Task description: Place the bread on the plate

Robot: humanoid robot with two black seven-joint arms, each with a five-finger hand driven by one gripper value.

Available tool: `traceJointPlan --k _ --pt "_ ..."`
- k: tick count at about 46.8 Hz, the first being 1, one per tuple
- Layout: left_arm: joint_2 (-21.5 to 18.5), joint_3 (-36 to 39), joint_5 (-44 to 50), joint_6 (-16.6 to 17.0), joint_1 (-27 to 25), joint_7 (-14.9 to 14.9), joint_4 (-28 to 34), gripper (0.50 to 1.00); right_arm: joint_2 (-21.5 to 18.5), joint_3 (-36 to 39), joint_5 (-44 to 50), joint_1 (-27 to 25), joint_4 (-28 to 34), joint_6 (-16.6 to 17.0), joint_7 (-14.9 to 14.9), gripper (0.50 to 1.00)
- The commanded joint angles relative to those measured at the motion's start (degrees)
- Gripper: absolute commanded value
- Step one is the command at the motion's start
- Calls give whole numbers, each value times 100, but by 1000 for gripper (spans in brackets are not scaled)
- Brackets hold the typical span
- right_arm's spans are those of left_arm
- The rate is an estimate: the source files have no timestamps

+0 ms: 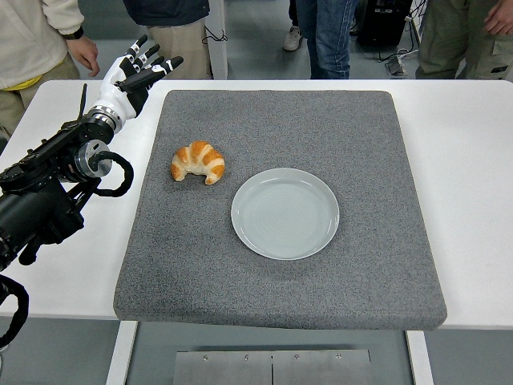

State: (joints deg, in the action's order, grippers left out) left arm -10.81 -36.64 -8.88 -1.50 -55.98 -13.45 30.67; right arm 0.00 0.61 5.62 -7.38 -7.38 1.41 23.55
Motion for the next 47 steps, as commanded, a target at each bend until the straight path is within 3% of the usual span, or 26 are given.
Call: traceJointPlan --k 1,47 --pt "0 -1 0 0 -1 -9 0 969 0 0 0 0 0 -1 0 1000" --pt "-35 34 35 26 -54 -53 97 969 0 0 0 0 0 -1 0 1000"
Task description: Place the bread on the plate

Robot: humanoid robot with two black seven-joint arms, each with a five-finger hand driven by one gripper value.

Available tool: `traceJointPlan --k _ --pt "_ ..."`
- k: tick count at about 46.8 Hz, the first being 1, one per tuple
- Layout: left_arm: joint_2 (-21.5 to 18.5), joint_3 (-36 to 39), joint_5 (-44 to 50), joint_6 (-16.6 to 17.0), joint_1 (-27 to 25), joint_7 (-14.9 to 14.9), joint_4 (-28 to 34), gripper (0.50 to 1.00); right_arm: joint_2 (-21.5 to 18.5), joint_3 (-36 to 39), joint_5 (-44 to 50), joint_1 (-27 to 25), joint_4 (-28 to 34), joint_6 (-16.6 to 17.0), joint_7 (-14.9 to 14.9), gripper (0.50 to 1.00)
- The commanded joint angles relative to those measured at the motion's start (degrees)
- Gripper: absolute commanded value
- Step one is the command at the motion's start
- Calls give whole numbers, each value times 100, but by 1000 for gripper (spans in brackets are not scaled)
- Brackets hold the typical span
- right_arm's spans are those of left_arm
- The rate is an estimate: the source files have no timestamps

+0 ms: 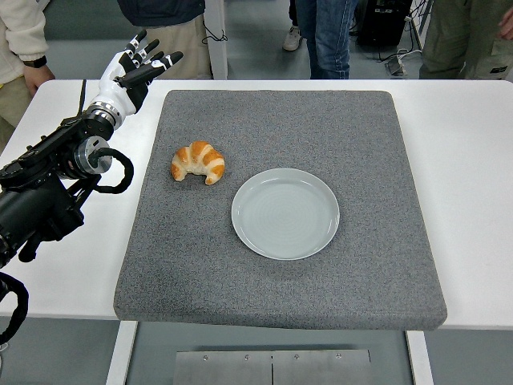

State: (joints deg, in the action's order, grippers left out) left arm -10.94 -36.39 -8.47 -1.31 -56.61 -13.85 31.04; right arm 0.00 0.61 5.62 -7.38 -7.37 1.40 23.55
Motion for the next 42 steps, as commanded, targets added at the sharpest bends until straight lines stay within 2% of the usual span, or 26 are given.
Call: traceJointPlan --k 1,21,29,42 --pt "-39 9 -5 8 9 -21 86 969 0 0 0 0 -2 1 0 1000" --pt "-804 290 -242 52 9 -39 1167 969 0 0 0 0 -2 1 0 1000" --pt "-1120 686 -646 70 -35 -39 1518 969 0 9 0 0 -2 1 0 1000" --pt "-1533 748 -1226 201 -26 -39 2335 969 0 0 0 0 -1 1 0 1000"
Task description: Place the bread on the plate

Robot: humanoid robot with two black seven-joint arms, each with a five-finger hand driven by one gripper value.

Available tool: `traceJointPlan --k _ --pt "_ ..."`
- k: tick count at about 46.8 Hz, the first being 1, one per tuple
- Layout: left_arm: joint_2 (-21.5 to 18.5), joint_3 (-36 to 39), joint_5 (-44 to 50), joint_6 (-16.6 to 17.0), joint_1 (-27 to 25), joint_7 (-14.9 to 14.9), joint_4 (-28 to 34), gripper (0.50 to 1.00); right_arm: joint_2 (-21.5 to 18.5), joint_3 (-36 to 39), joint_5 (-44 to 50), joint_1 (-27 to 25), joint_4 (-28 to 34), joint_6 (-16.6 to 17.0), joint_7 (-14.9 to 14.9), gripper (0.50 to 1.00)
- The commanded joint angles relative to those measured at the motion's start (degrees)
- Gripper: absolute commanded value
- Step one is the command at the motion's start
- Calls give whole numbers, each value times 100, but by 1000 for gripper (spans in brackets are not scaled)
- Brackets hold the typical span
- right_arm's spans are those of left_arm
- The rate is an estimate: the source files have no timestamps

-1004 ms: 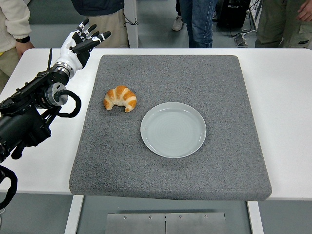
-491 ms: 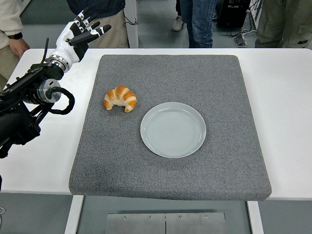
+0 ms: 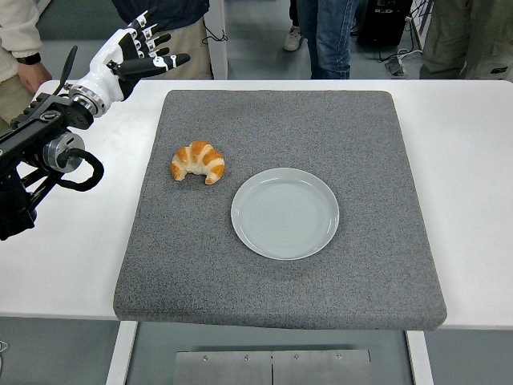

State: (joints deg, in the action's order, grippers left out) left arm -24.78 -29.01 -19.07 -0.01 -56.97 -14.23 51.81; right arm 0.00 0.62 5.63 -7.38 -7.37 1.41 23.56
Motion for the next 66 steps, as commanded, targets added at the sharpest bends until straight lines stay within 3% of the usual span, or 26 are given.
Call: traceJointPlan --k 1,17,23,29,35,40,56,66 --pt "-202 1 -246 89 11 8 364 969 0 0 0 0 -1 -1 -1 1000" --pt "-1125 97 -1186 221 46 140 1806 969 0 0 0 0 8 -1 -1 1000" --pt "-1380 396 -1784 370 -7 272 2026 969 0 0 0 0 -1 -1 -1 1000" --pt "-1512 414 -2601 414 28 474 2158 969 0 0 0 0 -1 -1 -1 1000" --pt "-1670 414 -3471 414 90 887 2334 969 0 0 0 0 -1 -1 -1 1000" --pt "-1671 440 -3963 414 98 1089 2334 969 0 0 0 0 -1 -1 -1 1000" --pt "-1644 933 -5309 414 55 1046 2290 963 0 0 0 0 -1 -1 -1 1000" --pt "-1547 1258 -5406 432 72 1063 2246 954 0 0 0 0 -1 -1 -1 1000"
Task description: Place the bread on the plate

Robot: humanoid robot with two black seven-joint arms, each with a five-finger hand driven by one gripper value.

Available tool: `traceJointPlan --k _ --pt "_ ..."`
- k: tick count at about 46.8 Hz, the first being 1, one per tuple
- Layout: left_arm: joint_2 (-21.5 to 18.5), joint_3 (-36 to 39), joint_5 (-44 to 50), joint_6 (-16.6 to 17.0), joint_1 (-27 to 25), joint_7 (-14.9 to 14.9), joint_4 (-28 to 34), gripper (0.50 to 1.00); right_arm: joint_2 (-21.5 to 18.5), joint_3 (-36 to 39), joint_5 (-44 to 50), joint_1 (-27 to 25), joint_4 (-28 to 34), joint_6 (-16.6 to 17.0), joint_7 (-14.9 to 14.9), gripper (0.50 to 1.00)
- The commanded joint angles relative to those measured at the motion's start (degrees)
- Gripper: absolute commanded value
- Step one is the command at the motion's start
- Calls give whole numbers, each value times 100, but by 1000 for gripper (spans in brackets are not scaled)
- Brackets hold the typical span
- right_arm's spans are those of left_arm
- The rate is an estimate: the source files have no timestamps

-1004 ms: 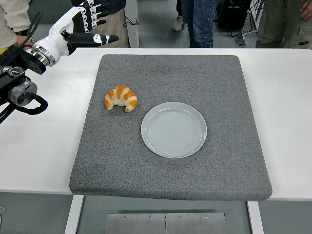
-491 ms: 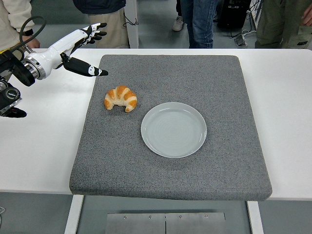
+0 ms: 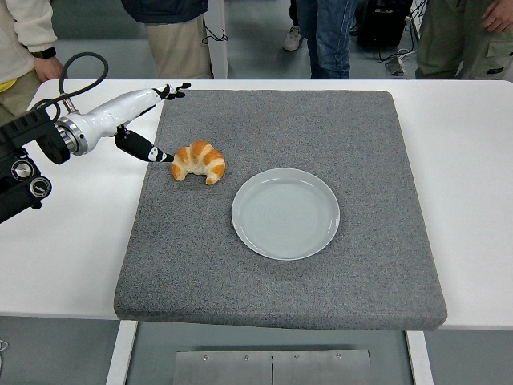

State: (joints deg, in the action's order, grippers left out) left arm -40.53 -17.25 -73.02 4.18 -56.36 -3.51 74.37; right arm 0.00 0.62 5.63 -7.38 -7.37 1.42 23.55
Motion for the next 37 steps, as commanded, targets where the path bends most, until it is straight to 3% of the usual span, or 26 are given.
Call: traceJointPlan --k 1,19,37 --pt "36 108 -28 13 20 -10 -10 952 0 0 0 0 -1 -2 0 1000" --pt "493 442 -661 654 38 -19 -511 937 0 0 0 0 -1 -2 0 1000" --pt "871 460 -916 681 99 -27 -828 931 0 0 0 0 -1 -2 0 1000"
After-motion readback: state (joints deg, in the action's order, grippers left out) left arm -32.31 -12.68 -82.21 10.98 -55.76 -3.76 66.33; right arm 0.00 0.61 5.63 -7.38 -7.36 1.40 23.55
